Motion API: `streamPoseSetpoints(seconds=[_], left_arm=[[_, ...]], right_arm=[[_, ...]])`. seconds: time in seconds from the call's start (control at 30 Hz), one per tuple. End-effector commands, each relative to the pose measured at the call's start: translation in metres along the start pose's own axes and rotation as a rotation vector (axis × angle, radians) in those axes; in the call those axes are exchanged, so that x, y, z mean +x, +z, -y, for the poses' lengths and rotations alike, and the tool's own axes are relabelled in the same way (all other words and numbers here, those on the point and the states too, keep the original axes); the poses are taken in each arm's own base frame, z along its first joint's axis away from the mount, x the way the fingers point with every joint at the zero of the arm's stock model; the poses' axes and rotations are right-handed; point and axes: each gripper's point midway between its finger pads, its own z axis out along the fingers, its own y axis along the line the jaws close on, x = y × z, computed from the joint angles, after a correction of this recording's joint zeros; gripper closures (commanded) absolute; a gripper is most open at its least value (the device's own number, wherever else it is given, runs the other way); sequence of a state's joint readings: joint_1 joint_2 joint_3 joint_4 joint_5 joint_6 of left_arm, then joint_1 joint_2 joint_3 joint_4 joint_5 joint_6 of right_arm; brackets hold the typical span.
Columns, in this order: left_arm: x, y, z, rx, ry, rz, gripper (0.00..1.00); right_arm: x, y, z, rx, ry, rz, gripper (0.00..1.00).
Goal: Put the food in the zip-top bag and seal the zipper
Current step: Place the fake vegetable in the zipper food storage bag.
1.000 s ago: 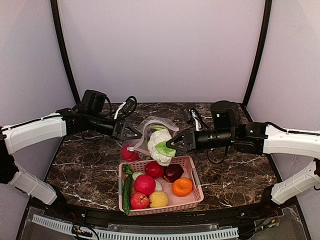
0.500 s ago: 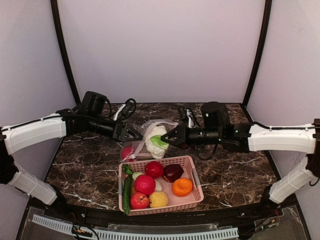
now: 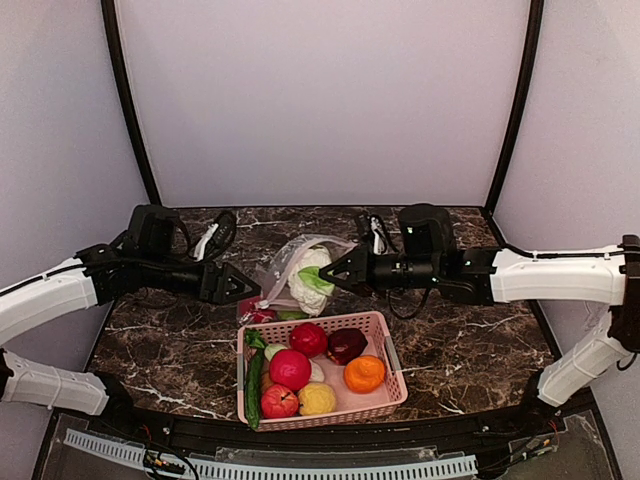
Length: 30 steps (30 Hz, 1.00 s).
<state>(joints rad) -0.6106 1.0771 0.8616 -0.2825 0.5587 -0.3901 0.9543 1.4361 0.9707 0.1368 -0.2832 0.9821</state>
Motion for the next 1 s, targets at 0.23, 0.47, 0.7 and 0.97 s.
streamPoseSetpoints(seconds=[0.23, 0.47, 0.7, 0.97], left_arm=[[0.019, 0.015, -0.007, 0.068, -0.112, 0.002, 0.30], [0.019, 0.026, -0.008, 0.077, -0.124, -0.029, 0.33], [0.027, 0.038, -0.005, 0.096, -0.131, -0.068, 0.31], [0.037, 0.046, -0.006, 0.068, -0.137, -0.104, 0.32]], right_arm=[[-0.021, 0.006, -0.020, -0.063, -0.017, 0.057, 0.88], [-0.023, 0.003, -0.020, -0.055, -0.017, 0.072, 0.88], [-0.025, 0.003, -0.021, -0.055, -0.018, 0.077, 0.88], [-0.026, 0.003, -0.023, -0.057, -0.019, 0.080, 0.88]])
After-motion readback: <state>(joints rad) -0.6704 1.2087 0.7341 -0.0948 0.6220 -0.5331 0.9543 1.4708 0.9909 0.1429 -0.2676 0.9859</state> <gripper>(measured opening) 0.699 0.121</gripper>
